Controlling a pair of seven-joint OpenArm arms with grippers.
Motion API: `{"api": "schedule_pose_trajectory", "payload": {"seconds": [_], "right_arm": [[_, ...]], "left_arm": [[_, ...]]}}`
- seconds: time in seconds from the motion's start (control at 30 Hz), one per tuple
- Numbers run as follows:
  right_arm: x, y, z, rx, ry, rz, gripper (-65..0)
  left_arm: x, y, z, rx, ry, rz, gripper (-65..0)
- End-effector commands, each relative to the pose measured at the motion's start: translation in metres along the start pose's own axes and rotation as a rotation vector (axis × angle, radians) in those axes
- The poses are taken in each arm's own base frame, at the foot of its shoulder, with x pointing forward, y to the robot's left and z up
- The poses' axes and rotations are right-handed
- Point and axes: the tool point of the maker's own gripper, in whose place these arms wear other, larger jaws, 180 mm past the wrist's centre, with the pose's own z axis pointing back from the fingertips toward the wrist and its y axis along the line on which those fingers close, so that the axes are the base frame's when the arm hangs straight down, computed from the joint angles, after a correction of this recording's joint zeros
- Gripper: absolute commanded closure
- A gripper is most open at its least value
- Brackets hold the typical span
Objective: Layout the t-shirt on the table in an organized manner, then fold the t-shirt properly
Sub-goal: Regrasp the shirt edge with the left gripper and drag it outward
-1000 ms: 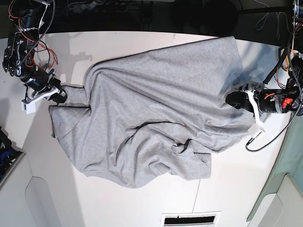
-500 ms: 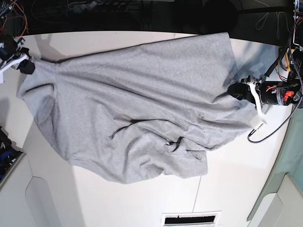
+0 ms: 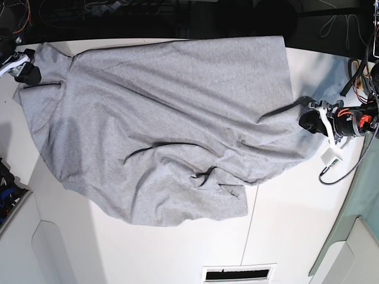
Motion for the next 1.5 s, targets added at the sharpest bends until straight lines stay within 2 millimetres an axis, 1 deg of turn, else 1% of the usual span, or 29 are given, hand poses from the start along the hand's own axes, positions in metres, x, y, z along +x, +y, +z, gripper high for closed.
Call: {"api": "schedule_pose_trajectory", "payload": {"seconds": [0.0, 0.1, 0.17, 0.2, 0.23, 0.27, 0.3, 0.33, 0.37, 0.4, 0.5, 0.6, 0.67, 0.73, 0.8, 0.87, 0.93, 1.13, 1.27, 1.33, 1.4, 1.47], "right_arm": [[0.027, 0.009, 0.006, 0.033, -0.078, 0.051, -23.6], [0.051, 0.023, 0.007, 0.056, -0.133, 0.095, -23.6], [0.059, 0.030, 0.003, 0.074, -0.150, 0.106, -23.5], [0.060, 0.034, -0.001, 0.087, -0.150, 0.110, -22.2], [0.061, 0.039, -0.005, 0.097, -0.147, 0.117, -18.5], [0.061, 0.043, -0.010, 0.103, -0.139, 0.130, -13.0], [0.060, 0.046, -0.015, 0.104, -0.129, 0.148, -5.8], [0.060, 0.049, -0.021, 0.101, -0.123, 0.169, 0.0], [0.059, 0.052, -0.027, 0.099, -0.119, 0.190, 0.0], [0.057, 0.055, -0.034, 0.095, -0.109, 0.212, 0.0], [0.048, 0.061, -0.056, 0.098, -0.071, 0.249, 0.0], [0.032, 0.062, -0.077, 0.100, 0.009, 0.269, 0.0], [0.019, 0.058, -0.085, 0.090, 0.056, 0.270, 0.0], [0.012, 0.054, -0.087, 0.083, 0.077, 0.259, 0.0], [0.008, 0.049, -0.087, 0.073, 0.090, 0.259, 0.0], [0.006, 0.046, -0.086, 0.064, 0.101, 0.261, 0.0], [0.004, 0.044, -0.085, 0.057, 0.106, 0.266, 0.0], [0.001, 0.044, -0.085, 0.057, 0.114, 0.261, 0.0], [-0.002, 0.043, -0.085, 0.055, 0.129, 0.262, 0.0], [-0.002, 0.042, -0.084, 0.054, 0.129, 0.261, 0.0], [-0.002, 0.042, -0.084, 0.053, 0.128, 0.260, 0.0], [-0.001, 0.042, -0.084, 0.051, 0.127, 0.256, 0.0]], "left_arm": [[0.018, 0.012, 0.011, 0.037, -0.051, -0.016, -17.8], [0.028, 0.018, 0.013, 0.064, -0.069, -0.039, -17.8], [0.032, 0.024, 0.014, 0.084, -0.076, -0.042, -17.8], [0.034, 0.029, 0.014, 0.096, -0.084, -0.041, -17.8], [0.036, 0.034, 0.014, 0.112, -0.091, -0.038, -17.6], [0.038, 0.040, 0.013, 0.129, -0.098, -0.032, -17.4], [0.039, 0.047, 0.012, 0.154, -0.105, -0.013, -14.9], [0.041, 0.052, 0.010, 0.162, -0.113, 0.001, -10.0], [0.041, 0.054, 0.007, 0.165, -0.111, 0.014, -4.0], [0.040, 0.055, 0.003, 0.164, -0.105, 0.027, 0.0], [0.038, 0.047, -0.012, 0.122, -0.092, 0.042, 0.0], [0.033, 0.038, -0.026, 0.092, -0.084, 0.078, 0.0], [0.029, 0.036, -0.034, 0.091, -0.073, 0.088, 0.0], [0.030, 0.043, -0.038, 0.120, -0.072, 0.078, 0.0], [0.044, 0.058, -0.038, 0.182, -0.110, 0.088, 0.0], [0.067, 0.074, -0.034, 0.244, -0.154, 0.105, 0.0], [0.088, 0.080, -0.034, 0.270, -0.172, 0.110, 0.0], [0.141, 0.076, -0.041, 0.238, -0.214, 0.161, 0.0], [0.170, 0.077, -0.027, 0.225, -0.246, 0.175, 0.0], [0.180, 0.072, -0.019, 0.179, -0.248, 0.180, 0.0], [0.186, 0.061, -0.012, 0.108, -0.248, 0.165, 0.0], [0.181, 0.055, -0.009, 0.070, -0.229, 0.166, 0.0]]}}
